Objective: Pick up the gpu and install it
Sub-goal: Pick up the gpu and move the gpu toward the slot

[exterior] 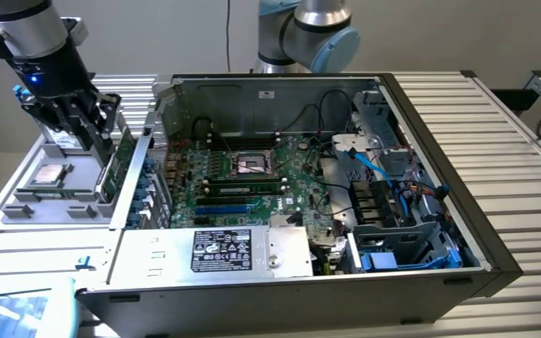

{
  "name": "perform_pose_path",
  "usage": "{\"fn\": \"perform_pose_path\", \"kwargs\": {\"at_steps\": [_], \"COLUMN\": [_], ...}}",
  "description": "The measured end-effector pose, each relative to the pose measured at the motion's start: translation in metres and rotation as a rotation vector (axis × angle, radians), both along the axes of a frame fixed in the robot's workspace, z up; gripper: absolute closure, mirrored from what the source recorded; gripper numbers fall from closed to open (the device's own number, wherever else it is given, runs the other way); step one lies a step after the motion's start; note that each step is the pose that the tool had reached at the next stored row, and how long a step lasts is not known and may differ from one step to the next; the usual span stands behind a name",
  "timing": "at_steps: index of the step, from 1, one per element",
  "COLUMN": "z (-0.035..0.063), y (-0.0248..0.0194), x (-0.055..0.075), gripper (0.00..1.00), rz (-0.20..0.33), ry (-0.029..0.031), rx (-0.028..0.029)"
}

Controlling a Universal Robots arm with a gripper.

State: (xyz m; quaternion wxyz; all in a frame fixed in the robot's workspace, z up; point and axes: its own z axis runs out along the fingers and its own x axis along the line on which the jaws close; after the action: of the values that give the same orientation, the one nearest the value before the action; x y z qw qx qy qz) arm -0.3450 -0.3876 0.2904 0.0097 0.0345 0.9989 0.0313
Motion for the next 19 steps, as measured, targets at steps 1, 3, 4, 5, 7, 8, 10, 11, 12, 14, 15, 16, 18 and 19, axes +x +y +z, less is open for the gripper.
{"fn": "perform_pose_path", "kwargs": {"at_steps": [1, 3, 4, 5, 7, 8, 10, 11, 12, 14, 15, 16, 18, 19], "z": [-0.0019, -0.0055, -0.0072, -0.0090, -0.0126, -0.0146, -0.0182, -0.0200, -0.0218, -0.0254, -0.0273, -0.0290, -0.0302, -0.0302], "y": [-0.0001, -0.0001, -0.0001, -0.0001, 0.0000, 0.0002, 0.0009, 0.0016, 0.0025, 0.0050, 0.0066, 0.0079, 0.0083, 0.0082], "x": [0.002, 0.004, 0.004, 0.004, 0.004, 0.004, 0.004, 0.004, 0.004, 0.004, 0.004, 0.004, 0.004, 0.004], "gripper": [0.61, 0.61, 0.61, 0.61, 0.61, 0.61, 0.61, 0.61, 0.61, 0.61, 0.61, 0.61, 0.61, 0.61], "rz": [0.000, 0.000, 0.000, 0.000, 0.000, 0.000, 0.000, 0.000, 0.000, -0.001, -0.002, -0.002, -0.002, -0.002], "ry": [-0.0002, -0.0002, -0.0001, -0.0001, -0.0001, -0.0001, -0.0001, -0.0002, -0.0001, -0.0001, -0.0002, -0.0001, 0.0001, 0.0001], "rx": [0.0001, 0.0002, 0.0000, 0.0000, 0.0000, 0.0000, 0.0003, 0.0004, 0.0005, 0.0007, 0.0008, 0.0008, 0.0008, 0.0009]}}
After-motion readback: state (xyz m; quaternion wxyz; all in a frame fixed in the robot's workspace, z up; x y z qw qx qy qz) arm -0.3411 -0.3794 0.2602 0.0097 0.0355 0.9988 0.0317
